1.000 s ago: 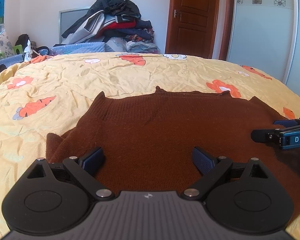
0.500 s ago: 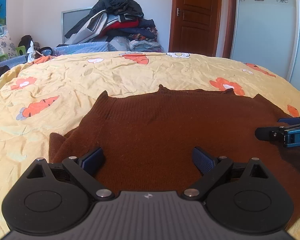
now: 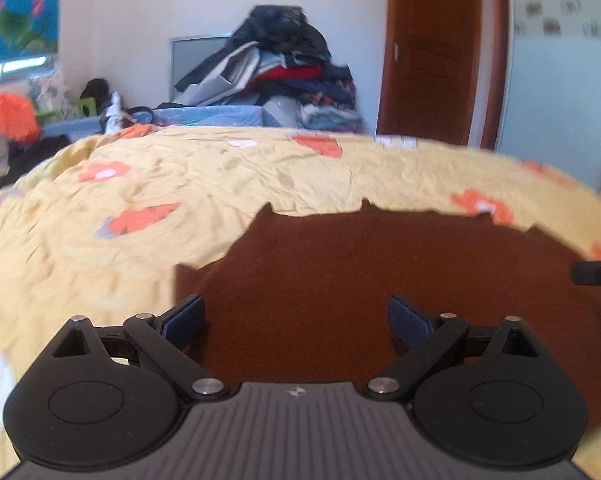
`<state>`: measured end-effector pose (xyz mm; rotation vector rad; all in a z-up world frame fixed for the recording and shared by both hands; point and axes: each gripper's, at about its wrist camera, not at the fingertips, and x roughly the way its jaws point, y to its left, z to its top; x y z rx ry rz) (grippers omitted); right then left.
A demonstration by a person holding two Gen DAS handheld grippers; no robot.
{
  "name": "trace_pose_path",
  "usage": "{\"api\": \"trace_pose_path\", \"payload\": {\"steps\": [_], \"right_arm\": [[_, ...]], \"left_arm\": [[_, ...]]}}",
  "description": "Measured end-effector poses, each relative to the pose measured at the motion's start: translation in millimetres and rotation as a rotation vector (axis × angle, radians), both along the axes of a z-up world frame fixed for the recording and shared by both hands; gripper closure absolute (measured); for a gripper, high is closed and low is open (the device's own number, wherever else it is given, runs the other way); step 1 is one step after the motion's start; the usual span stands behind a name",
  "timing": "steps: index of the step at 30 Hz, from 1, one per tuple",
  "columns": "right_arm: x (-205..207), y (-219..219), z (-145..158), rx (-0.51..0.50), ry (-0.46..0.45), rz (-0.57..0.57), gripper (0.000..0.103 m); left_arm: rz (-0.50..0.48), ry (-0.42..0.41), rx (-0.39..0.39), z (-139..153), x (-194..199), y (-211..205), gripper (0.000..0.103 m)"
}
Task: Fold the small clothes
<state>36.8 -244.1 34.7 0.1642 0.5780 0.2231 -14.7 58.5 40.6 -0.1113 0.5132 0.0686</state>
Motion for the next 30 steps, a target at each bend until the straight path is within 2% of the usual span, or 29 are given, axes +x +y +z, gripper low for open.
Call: {"api": "trace_pose_path", "payload": {"steps": [2,3,6,9,11,13,15,17,19,20,21,22,23,25,30], "right_arm": [[-37,-30,11,0.156,-0.019,0.019,0.000],[-55,-44,14,0.199,-0.022,0.019,0.000],[-91,-79,13,0.221,0.023,-0.082,0.000],[-101,-100,1,0.289,0.138,-0.146,0.000],[-93,-103,-13,0.400,0.249,-0.106,0.000],[-84,-97,-22,0.494,0.264,-0.026,0.000],[-71,-91,-26,0.524,0.261,-0.024,0.000],[-60,-91,-29,0.579,0.266,-0.034,0.000],[-53,-92,-32,0.635,0.295,-0.030,0.012],[-50,-93,-34,0.638,0.317,-0.009,0.033],[-48,-92,-38,0.622,0.338,0.007,0.061],[-46,-89,-42,0.600,0.350,0.017,0.071],[-46,-88,-45,0.584,0.348,0.026,0.080],[-51,-92,-44,0.580,0.323,0.047,0.082],[-76,-109,-23,0.581,0.270,0.097,0.085]], "left_arm": [[0.010,-0.004,-0.157,5,-38,25,0.005],[0.015,0.004,-0.241,6,-56,36,0.005],[0.022,0.029,-0.476,-1,-98,64,0.005],[0.069,0.084,-0.702,-19,-111,80,0.005],[0.076,0.082,-0.841,-34,-106,85,0.003],[0.091,0.071,-0.841,-33,-96,80,0.002],[0.084,0.080,-0.827,-32,-78,73,0.002],[0.119,0.073,-0.816,-31,-66,69,0.003],[0.145,0.081,-0.825,-30,-58,68,0.006],[0.161,0.094,-0.819,-29,-56,70,0.026],[0.163,0.131,-0.794,-29,-52,69,0.045],[0.164,0.183,-0.755,-31,-45,69,0.083],[0.172,0.212,-0.732,-33,-43,69,0.093],[0.168,0.201,-0.752,-34,-47,74,0.095],[0.039,0.151,-0.632,-2,-76,75,0.098]]}}
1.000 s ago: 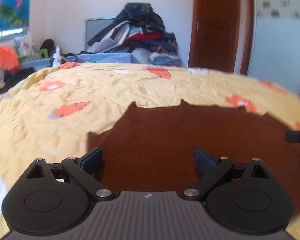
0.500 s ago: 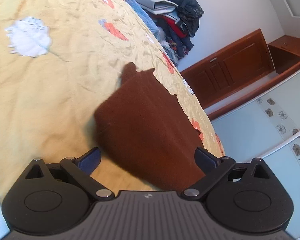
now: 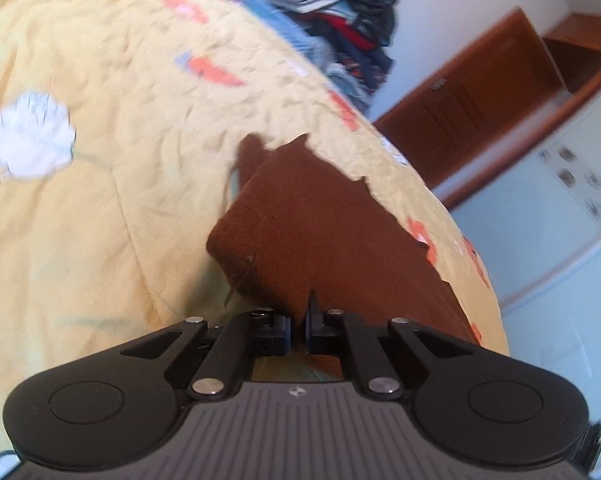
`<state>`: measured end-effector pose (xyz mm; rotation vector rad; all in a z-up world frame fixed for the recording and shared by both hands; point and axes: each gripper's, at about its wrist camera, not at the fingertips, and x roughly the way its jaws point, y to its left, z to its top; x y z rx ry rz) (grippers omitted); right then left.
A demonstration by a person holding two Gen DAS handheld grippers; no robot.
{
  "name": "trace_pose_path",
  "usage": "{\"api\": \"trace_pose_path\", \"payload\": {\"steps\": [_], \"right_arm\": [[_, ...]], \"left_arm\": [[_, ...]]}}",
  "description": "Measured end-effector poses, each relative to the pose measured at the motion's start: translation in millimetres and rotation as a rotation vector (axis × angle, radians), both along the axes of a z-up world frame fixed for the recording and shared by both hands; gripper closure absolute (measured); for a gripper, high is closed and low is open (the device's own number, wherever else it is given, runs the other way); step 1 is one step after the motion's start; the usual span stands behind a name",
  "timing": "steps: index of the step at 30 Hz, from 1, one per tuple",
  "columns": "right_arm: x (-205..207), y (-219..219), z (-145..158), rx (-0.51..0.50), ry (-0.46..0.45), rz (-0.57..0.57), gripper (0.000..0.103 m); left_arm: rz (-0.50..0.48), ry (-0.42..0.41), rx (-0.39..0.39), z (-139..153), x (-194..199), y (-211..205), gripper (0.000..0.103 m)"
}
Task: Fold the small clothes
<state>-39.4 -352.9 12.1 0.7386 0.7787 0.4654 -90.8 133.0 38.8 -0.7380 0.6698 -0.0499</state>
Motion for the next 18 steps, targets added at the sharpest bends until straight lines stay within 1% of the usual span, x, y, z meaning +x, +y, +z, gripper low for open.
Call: {"api": "trace_pose_path", "payload": {"steps": [3,5,7,8,9,10,11,12,13,14,15,16,17,18], "right_arm": [[-20,-6,3,0.002,0.015,0.029,0.086],[-29,-3,-2,-0.008,0.043,0.059,0.085],[-33,3,-9,-0.092,0.081,0.059,0.072],[-34,0,-10,-0.087,0.074,0.050,0.066],[-31,-5,-6,-0.077,0.066,0.037,0.048],[-29,-11,0,-0.085,0.048,0.001,0.037],[-25,-17,11,-0.107,0.008,-0.046,0.021],[-20,-19,21,-0.135,-0.039,-0.074,0.015],[-11,-19,31,-0.169,-0.080,-0.076,0.015],[3,-14,39,-0.211,-0.107,-0.068,0.015],[19,-7,46,-0.257,-0.132,-0.051,0.015],[37,3,51,-0.301,-0.155,-0.022,0.015],[56,13,53,-0.337,-0.169,0.006,0.015],[76,23,54,-0.366,-0.171,0.028,0.015]], "left_arm": [[-0.025,-0.014,0.028,10,-23,9,0.098],[-0.062,-0.009,0.066,4,-31,12,0.096],[-0.065,0.045,0.113,-6,-36,16,0.092],[-0.066,0.060,0.111,-7,-36,21,0.089],[-0.072,0.053,0.098,-3,-38,28,0.088],[-0.069,0.027,0.094,5,-39,34,0.088],[-0.045,-0.021,0.110,16,-42,40,0.081],[-0.008,-0.081,0.142,29,-43,43,0.072],[0.044,-0.151,0.188,43,-42,45,0.036],[0.092,-0.204,0.235,53,-35,43,0.000],[0.115,-0.233,0.280,59,-23,40,0.000],[0.107,-0.215,0.325,63,-4,35,0.000],[0.087,-0.176,0.363,64,21,29,0.000],[0.061,-0.153,0.384,61,43,23,0.000]]}}
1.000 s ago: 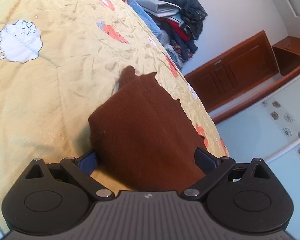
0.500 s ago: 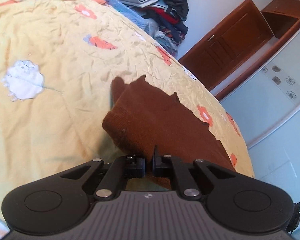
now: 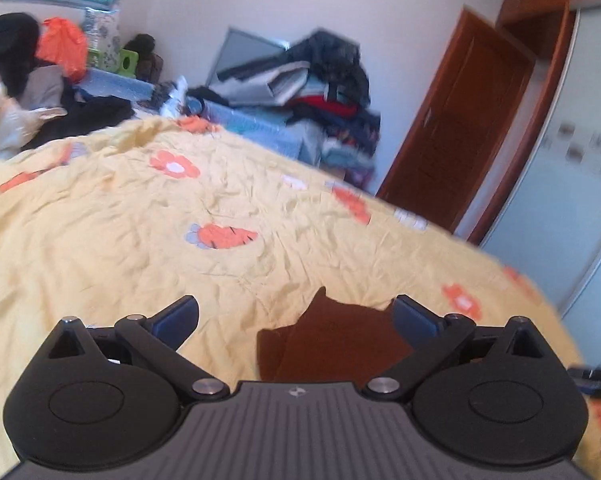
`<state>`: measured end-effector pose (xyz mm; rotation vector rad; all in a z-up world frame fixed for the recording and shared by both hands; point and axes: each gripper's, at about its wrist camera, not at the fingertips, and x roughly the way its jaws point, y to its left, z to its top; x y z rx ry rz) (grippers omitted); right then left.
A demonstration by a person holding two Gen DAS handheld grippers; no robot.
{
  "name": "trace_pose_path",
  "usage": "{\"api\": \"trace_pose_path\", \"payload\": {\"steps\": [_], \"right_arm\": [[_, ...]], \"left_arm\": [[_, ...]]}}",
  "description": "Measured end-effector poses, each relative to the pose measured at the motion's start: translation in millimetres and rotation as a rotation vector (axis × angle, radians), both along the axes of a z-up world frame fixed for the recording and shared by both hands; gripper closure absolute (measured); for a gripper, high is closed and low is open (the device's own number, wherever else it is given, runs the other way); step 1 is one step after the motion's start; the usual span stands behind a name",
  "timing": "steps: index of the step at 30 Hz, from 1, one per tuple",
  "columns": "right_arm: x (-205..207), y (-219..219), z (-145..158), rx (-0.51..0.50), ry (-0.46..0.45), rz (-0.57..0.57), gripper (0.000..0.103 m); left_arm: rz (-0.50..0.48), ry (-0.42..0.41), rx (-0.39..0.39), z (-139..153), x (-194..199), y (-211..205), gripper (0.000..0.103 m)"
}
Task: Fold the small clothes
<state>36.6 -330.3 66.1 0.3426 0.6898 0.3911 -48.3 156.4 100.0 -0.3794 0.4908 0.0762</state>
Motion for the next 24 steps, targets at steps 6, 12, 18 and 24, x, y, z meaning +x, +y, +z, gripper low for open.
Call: {"api": "trace_pose_path", "payload": {"steps": [6,12,18,24], "right_arm": [[86,52,-25,-0.142,0.093,0.082,0.034],[88,57,-29,-0.128,0.039,0.096,0.088],[85,39,-39,-0.140,0.034,0.021,0.087],[48,39,-12,-0.091,-0.089,-0.091,0.025]], "left_arm": [[-0.140,0.241,0.112,-50,126,-39,0.019],[-0.141,0.201,0.177,-57,141,-57,0.094],[-0.112,0.209,0.289,-68,144,-66,0.093],[-0.090,0.023,0.296,-25,97,-80,0.041]]}}
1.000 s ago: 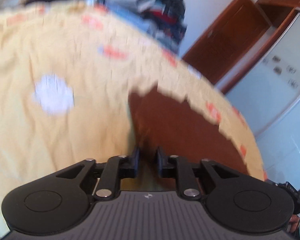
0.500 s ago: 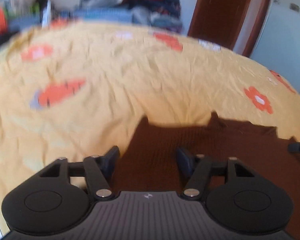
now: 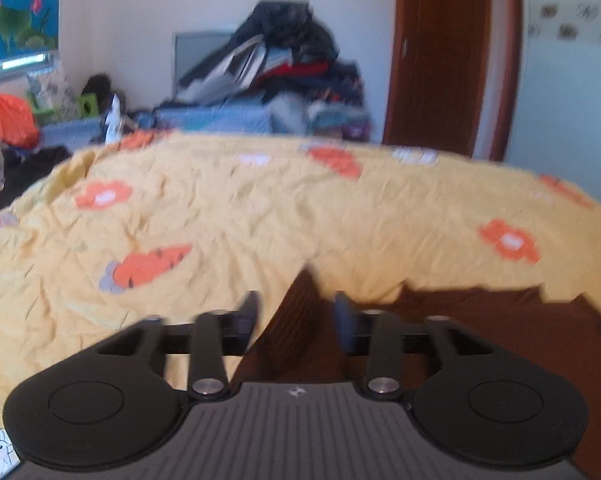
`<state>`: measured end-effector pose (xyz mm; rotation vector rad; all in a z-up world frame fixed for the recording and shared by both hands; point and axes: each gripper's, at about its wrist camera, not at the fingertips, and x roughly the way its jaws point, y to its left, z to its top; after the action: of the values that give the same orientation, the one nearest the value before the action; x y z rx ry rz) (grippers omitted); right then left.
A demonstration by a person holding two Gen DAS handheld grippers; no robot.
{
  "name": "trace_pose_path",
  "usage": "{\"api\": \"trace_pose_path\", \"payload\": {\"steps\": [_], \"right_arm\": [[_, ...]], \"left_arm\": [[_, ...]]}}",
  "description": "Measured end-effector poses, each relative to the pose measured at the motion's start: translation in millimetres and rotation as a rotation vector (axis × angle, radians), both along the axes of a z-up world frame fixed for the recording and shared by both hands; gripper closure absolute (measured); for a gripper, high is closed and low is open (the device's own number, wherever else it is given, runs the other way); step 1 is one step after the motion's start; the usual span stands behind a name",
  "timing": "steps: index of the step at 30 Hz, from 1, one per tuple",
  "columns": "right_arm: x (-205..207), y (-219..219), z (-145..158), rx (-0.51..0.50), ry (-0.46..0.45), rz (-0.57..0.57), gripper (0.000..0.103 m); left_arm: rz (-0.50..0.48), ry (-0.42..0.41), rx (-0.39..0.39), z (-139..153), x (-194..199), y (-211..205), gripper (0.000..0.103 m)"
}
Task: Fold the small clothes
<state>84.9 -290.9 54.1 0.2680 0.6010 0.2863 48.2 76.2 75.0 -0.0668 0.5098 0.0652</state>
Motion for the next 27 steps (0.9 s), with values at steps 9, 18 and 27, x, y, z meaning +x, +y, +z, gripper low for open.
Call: {"api": "trace_pose_path", "payload": {"steps": [9,18,27], "right_arm": [[0,65,-32,-0.127,0.085,0.129,0.018],[-9,89,-39,-0.275,0.029,0.198,0.000],[-13,70,-38,-0.163,0.018,0.182,0.000]], "left_arm": [[-0.073,0.165,0.069,-37,31,-35,0.017],[-0.055,0.232,0.044,-43,36,-32,0.003],[0.183,0.012,-0.498,-18,-148,29,0.003]]}}
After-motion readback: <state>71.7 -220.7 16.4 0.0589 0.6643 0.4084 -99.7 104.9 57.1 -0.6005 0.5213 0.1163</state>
